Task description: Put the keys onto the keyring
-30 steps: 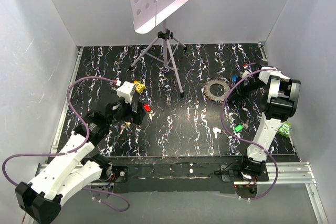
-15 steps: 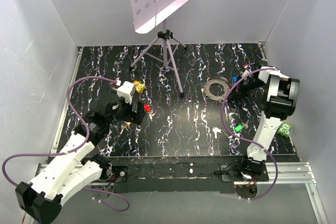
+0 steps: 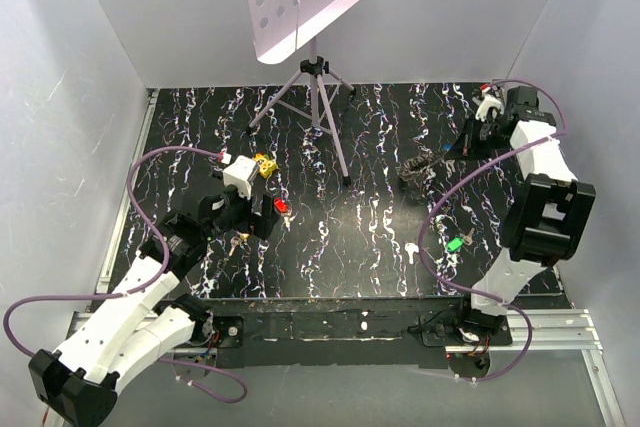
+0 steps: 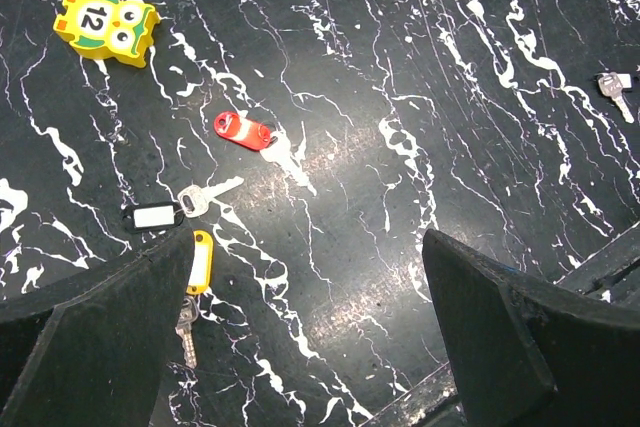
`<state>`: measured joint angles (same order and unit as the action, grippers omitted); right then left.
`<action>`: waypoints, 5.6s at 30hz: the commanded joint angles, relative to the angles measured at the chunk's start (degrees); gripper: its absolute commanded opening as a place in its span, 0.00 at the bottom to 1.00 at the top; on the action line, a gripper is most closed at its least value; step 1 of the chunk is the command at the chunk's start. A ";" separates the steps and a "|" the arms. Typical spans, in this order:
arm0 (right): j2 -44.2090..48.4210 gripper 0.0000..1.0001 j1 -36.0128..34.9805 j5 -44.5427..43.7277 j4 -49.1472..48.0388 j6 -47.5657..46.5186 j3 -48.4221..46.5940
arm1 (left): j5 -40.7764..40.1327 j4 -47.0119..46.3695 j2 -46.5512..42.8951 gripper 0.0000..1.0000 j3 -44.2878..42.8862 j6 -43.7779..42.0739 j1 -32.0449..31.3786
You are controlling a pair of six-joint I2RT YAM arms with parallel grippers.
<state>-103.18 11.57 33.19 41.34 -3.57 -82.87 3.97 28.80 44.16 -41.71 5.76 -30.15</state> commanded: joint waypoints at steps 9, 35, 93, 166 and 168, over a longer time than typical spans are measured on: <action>12.82 0.01 -2.60 5.13 3.73 -10.48 -3.78 | 3.33 -2.87 -2.94 0.98 1.11 -1.36 0.27; 28.56 0.01 -35.47 25.33 20.70 -61.97 4.73 | 33.12 -35.19 -18.15 0.98 14.02 9.52 0.01; 22.05 0.01 -43.92 37.83 24.40 -74.39 11.50 | 22.40 -62.28 16.04 0.34 13.85 -1.81 -23.46; 17.40 0.30 -45.23 36.33 19.83 -59.53 10.19 | 22.58 -17.02 21.93 0.00 -10.32 -2.77 -23.99; 17.22 0.24 -45.67 36.24 19.92 -59.62 10.10 | 22.31 -17.02 21.93 0.00 -10.14 -2.60 -23.99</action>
<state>-85.32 -33.06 67.72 61.56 -63.79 -71.83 25.65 14.48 67.18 -51.48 2.20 -54.00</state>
